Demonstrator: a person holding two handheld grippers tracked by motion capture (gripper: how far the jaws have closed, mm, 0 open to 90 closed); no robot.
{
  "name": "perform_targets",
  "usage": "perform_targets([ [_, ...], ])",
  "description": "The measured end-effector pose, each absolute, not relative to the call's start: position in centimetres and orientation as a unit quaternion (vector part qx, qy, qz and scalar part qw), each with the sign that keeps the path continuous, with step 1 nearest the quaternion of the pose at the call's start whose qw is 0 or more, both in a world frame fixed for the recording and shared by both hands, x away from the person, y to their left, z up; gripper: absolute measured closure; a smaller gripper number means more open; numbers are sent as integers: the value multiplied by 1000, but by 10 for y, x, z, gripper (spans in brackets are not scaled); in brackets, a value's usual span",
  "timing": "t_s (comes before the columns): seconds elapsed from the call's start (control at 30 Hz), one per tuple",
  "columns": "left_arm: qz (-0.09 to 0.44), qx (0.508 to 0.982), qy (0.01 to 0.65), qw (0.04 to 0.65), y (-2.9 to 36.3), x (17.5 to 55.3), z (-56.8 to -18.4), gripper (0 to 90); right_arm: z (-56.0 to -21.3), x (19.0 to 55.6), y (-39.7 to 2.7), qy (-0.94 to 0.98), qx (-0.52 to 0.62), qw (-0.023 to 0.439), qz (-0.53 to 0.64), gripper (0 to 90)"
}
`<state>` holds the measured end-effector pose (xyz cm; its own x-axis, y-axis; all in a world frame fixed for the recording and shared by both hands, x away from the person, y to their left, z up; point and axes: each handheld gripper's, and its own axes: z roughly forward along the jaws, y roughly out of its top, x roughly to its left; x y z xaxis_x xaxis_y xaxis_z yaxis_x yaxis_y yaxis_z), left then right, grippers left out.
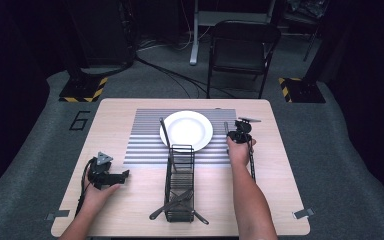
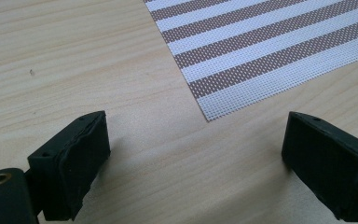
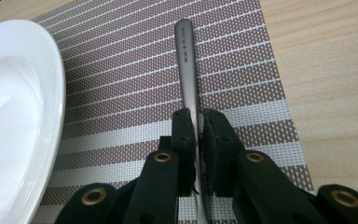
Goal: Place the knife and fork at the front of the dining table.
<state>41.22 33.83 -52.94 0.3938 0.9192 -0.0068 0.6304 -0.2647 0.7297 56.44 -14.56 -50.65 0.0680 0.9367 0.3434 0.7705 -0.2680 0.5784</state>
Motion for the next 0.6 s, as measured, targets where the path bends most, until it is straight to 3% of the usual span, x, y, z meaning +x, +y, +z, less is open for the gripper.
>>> perform_targets([
  [0.6, 217, 765, 507, 334, 338, 412, -529, 79, -485, 531, -147, 640, 679, 145, 329, 728],
])
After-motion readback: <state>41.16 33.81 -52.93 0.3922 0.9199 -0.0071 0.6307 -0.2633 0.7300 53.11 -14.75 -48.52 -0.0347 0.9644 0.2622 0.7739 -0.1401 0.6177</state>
